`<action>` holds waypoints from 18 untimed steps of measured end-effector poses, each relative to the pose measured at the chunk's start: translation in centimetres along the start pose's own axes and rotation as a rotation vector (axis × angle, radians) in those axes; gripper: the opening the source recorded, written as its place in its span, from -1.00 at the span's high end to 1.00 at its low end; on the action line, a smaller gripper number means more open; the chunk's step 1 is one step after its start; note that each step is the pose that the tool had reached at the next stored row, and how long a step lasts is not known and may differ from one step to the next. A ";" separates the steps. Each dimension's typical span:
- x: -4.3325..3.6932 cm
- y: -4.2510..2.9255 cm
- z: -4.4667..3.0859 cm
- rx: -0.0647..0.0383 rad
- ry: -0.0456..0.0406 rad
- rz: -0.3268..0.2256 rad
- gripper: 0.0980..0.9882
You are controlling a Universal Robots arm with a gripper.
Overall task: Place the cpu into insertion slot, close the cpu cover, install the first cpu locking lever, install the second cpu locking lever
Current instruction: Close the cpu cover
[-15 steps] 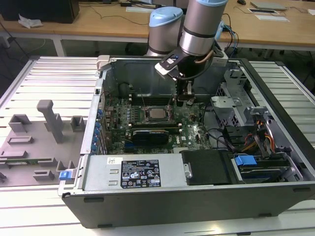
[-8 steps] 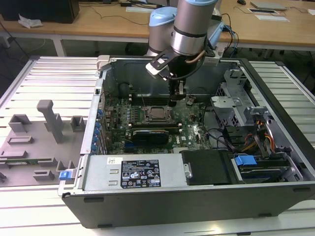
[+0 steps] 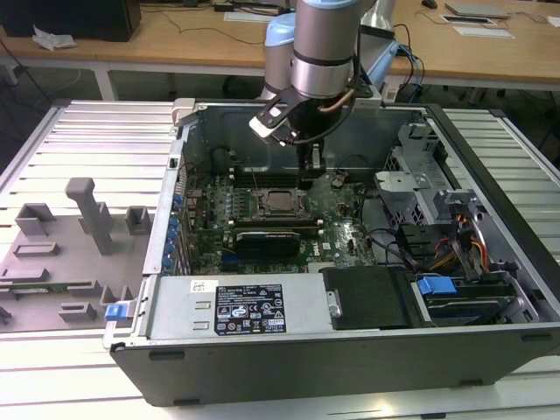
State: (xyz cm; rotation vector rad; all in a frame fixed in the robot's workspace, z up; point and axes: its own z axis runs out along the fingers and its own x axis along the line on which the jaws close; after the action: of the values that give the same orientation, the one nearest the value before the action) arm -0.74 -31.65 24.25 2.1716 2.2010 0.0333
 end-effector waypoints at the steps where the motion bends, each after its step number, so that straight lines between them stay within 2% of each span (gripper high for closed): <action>1: 0.01 -0.56 0.03 -0.023 0.0009 -0.001 0.98; 3: 0.02 -1.56 0.08 -0.026 0.0009 -0.001 0.98; 7: 0.04 -2.49 0.30 -0.026 0.0009 0.001 0.98; 13: 0.06 -3.12 0.93 -0.025 -0.0030 0.028 0.98; 14: 0.06 -3.48 0.98 -0.025 -0.0034 0.033 0.98; 18: 0.07 -3.56 0.99 -0.023 -0.0033 0.033 0.98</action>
State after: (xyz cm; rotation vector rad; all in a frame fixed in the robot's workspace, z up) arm -4.25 -31.65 23.08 2.1948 2.1516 0.0560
